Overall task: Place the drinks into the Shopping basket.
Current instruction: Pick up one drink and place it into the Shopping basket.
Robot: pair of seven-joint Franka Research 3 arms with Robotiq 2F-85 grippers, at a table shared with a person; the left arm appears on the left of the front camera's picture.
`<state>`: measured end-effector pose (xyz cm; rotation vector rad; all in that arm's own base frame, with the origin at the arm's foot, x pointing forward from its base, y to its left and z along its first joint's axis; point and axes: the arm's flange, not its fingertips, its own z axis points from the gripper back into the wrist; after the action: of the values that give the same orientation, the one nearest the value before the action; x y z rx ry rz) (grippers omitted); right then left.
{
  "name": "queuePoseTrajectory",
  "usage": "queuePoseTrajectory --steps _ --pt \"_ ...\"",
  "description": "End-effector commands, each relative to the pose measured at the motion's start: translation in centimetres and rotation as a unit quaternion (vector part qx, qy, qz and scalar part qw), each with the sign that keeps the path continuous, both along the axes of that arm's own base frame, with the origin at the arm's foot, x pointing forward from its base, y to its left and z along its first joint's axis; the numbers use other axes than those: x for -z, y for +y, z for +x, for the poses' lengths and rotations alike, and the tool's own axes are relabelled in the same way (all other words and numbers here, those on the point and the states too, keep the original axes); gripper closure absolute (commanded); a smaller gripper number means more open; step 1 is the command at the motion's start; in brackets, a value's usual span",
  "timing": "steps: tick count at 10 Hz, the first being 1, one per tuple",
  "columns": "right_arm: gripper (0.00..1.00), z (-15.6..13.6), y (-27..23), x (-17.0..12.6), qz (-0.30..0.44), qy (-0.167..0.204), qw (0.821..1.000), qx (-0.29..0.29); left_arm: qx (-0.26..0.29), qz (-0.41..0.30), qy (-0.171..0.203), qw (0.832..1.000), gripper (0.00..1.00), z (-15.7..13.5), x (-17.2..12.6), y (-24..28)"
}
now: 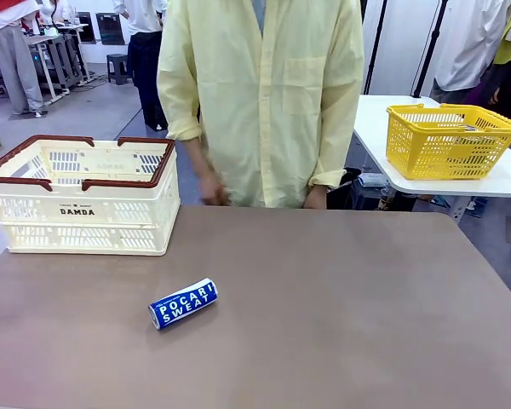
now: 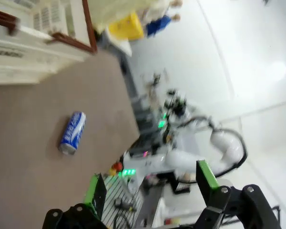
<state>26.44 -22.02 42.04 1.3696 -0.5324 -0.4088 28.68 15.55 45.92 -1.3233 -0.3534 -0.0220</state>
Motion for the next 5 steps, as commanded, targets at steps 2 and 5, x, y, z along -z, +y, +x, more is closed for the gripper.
queuePoseTrajectory --steps 2,5 --pt "0.00 0.0 -0.1 -0.5 0.010 0.005 1.000 0.002 0.099 0.197 0.089 0.971 0.00 2.8 -3.1 -16.1" --pt "0.00 0.0 -0.1 -0.5 0.010 0.005 1.000 0.002 0.059 0.415 0.026 0.908 0.00 2.2 -1.0 -30.5"
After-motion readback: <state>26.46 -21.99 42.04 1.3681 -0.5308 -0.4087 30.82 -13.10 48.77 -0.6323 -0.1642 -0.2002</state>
